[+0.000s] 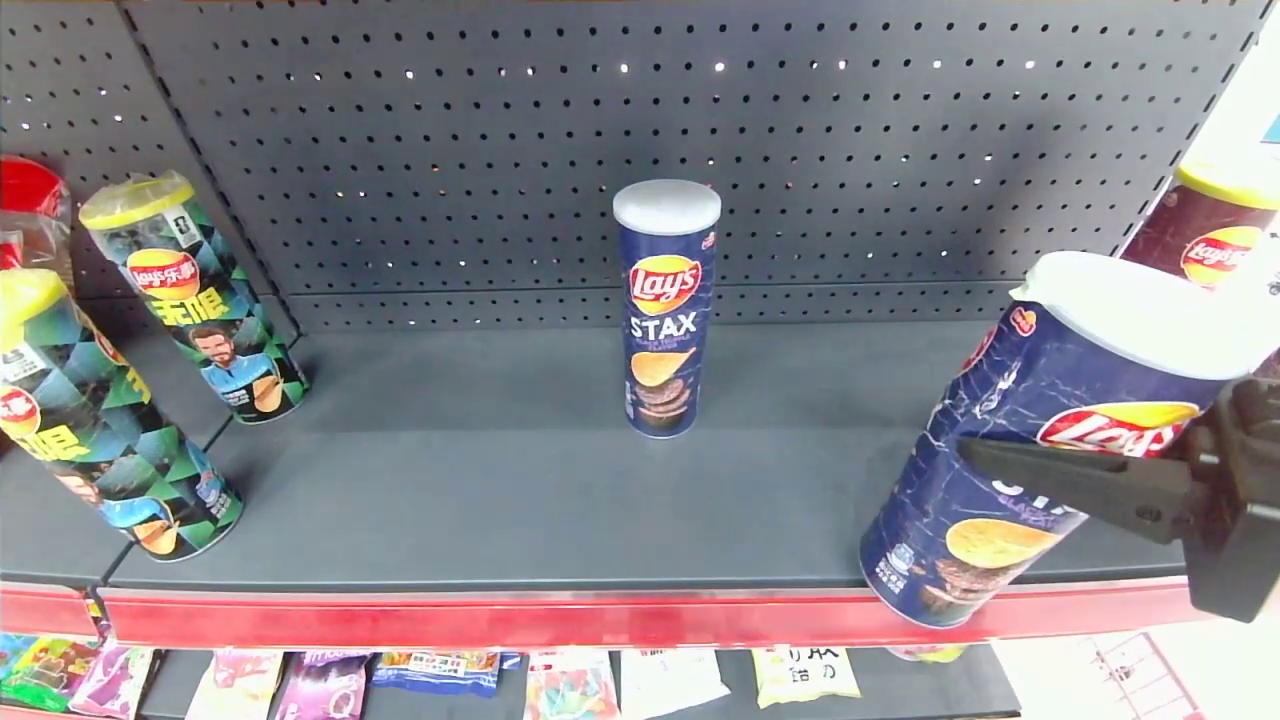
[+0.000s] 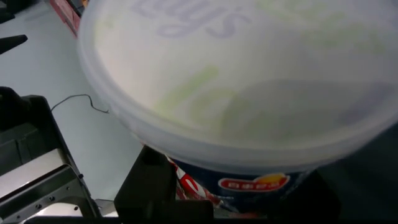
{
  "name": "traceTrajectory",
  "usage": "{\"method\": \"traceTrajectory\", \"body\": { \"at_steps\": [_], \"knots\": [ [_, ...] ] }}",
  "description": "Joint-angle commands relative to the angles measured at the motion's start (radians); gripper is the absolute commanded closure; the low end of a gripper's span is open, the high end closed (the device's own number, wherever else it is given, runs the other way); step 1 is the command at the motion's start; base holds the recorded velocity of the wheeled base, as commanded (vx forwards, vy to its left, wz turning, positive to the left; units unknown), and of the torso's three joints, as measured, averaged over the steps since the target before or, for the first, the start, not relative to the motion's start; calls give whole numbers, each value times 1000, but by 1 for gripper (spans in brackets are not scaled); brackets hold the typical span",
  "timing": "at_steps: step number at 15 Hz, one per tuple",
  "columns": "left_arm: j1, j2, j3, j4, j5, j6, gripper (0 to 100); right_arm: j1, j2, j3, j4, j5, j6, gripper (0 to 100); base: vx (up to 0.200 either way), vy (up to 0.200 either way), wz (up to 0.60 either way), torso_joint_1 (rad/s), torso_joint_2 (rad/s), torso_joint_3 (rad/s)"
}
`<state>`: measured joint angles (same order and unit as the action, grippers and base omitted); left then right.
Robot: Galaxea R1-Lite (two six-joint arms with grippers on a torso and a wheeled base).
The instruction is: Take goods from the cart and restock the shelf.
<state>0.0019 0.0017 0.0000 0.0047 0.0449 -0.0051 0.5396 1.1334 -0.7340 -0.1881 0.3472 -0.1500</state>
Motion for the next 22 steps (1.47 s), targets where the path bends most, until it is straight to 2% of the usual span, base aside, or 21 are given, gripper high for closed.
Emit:
{"method": "traceTrajectory", "body": {
  "at_steps": [1, 2, 3, 4, 5, 7, 8, 9, 10, 12, 13, 14, 15, 17, 18, 19, 20, 22],
  "knots": [
    [-5, 20, 0, 0, -2, 5, 0, 0, 0, 1, -1, -1, 0, 100, 0, 0, 0, 0, 0, 0],
    [-5, 15, 0, 0, -39, 10, 0, 0, -3, 1, -1, -2, -2, 100, 0, 0, 0, 0, 0, 0],
    [-5, 11, -2, -3, -114, 37, 0, 0, -3, -7, -1, -4, -6, 100, 0, 0, 0, 0, 0, 0],
    [-5, 9, -3, -6, -145, 56, 0, 0, -1, -13, -1, -4, -10, 100, 0, 0, 0, 0, 0, 0],
    [-28, 187, -221, -8, -243, 56, 0, 0, -4, -28, -1, -28, -11, 100, 0, 0, 0, 0, 0, 0],
    [-45, 463, -466, -15, -289, 42, 0, 0, -15, -31, -1, -34, -11, 100, 0, 0, 0, 0, 0, 0],
    [-99, 707, -634, -28, -425, 51, 0, 0, -37, -22, -1, -34, -8, 100, 0, 0, 0, 0, 0, 0],
    [-132, 802, -660, -57, -497, 60, 0, -1, -43, -18, -2, -34, -5, 100, 0, 0, 0, 0, 0, 0],
    [-160, 899, -681, -95, -531, 60, 0, -3, -50, -13, -1, -34, -3, 100, 0, 0, 0, 0, 0, 0],
    [-284, 1101, -801, -157, -589, 60, 0, -6, -52, -7, -1, -34, -2, 100, 0, 0, 0, 0, 0, 0],
    [-293, 1117, -813, -158, -594, 60, 0, -7, -50, -7, -1, -34, -2, 100, 0, 0, 0, 0, 0, 0],
    [-370, 1282, -933, -158, -645, 62, 0, -9, -49, -7, -1, -34, -2, 100, 0, 0, 0, 0, 0, 0],
    [-413, 1365, -988, -160, -654, 62, 0, -10, -46, -2, -1, -36, 0, 100, 0, 0, 0, 0, 0, 0],
    [-430, 1505, -1077, -164, -669, 71, 0, -10, -46, 4, -1, -36, 10, 100, 0, 0, 0, 0, 0, 0],
    [-430, 1535, -1094, -173, -678, 91, 0, -10, -46, 4, -1, -42, 10, 100, 0, 0, 0, 0, 0, 0],
    [-430, 1592, -1118, -178, -697, 152, 0, -10, -46, 2, -1, -50, 10, 100, 0, 0, 0, 0, 0, 0],
    [-433, 1623, -1140, -178, -703, 174, 0, -10, -47, 4, -1, -57, 12, 100, 0, 0, 0, 0, 0, 0],
    [-439, 1678, -1190, -178, -697, 174, 0, -10, -52, 4, -1, -63, 15, 100, 0, 0, 0, 0, 0, 0]
  ]
}}
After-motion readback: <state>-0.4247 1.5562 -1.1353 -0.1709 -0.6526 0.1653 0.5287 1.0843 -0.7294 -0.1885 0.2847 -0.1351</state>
